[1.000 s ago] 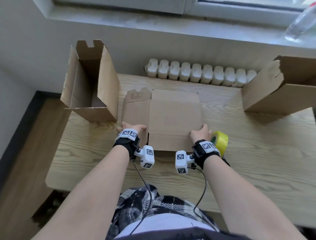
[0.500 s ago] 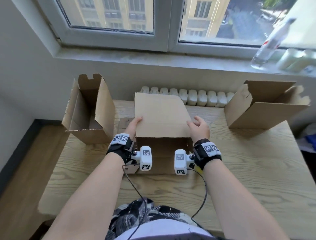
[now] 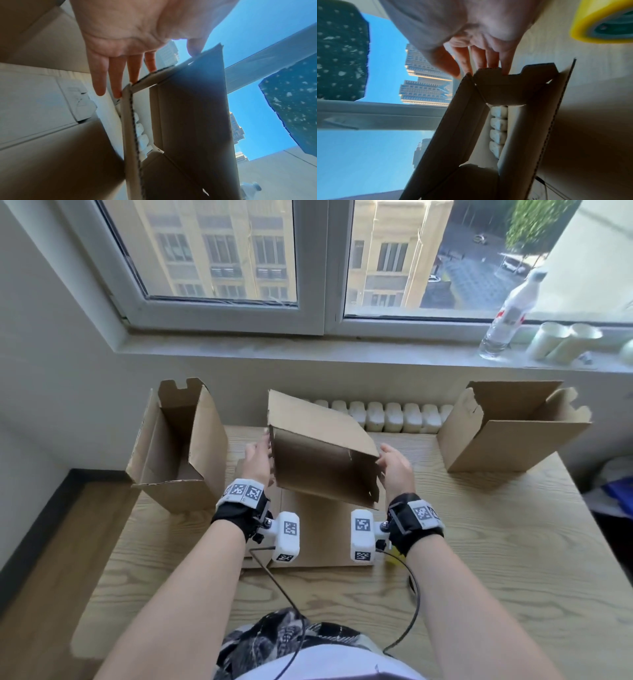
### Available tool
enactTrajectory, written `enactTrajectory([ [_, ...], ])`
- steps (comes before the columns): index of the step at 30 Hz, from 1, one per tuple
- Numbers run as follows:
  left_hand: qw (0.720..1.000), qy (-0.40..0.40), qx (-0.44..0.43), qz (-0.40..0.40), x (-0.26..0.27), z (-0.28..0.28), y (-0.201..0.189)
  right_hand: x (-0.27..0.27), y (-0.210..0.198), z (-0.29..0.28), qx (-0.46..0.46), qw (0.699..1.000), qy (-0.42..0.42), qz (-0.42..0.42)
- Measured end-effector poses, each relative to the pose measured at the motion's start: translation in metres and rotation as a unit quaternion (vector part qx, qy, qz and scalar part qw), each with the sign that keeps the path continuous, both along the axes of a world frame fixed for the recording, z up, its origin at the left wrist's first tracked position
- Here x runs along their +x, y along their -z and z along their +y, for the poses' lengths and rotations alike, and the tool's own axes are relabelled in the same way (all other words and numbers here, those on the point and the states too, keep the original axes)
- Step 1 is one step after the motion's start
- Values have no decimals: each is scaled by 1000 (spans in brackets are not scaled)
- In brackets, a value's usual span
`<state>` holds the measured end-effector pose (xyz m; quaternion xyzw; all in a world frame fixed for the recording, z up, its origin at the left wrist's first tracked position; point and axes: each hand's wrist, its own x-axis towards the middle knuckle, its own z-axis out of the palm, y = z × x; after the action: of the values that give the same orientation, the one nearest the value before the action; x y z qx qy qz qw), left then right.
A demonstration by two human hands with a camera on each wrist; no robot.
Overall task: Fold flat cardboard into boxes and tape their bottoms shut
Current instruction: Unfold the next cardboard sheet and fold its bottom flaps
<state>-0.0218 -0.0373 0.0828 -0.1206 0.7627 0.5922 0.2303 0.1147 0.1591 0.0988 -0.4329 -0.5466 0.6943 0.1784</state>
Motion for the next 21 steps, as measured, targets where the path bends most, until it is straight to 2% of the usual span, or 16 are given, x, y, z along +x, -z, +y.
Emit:
enactTrajectory([
  [2, 999, 9, -10, 38, 10, 4, -25, -5, -8, 4, 57, 998, -41, -8],
  [5, 991, 64, -73, 92, 17, 8, -50, -11, -19, 8, 117, 991, -71, -5],
  [8, 965, 66, -185, 176, 16, 13, -56, -14, -22, 6, 178, 980, -85, -18],
  [10, 946, 50, -230, 222, 14, 13, -59, -12, -20, 7, 211, 973, -81, -41],
  [15, 910, 20, -210, 357, 10, 14, -87, -14, -35, 29, 241, 970, -24, -24],
  [18, 905, -11, -208, 370, 4, 14, -112, -21, -65, 41, 194, 979, -21, 56],
  [21, 916, -24, -224, 333, 4, 17, -120, -23, -80, 42, 202, 976, -10, 86],
])
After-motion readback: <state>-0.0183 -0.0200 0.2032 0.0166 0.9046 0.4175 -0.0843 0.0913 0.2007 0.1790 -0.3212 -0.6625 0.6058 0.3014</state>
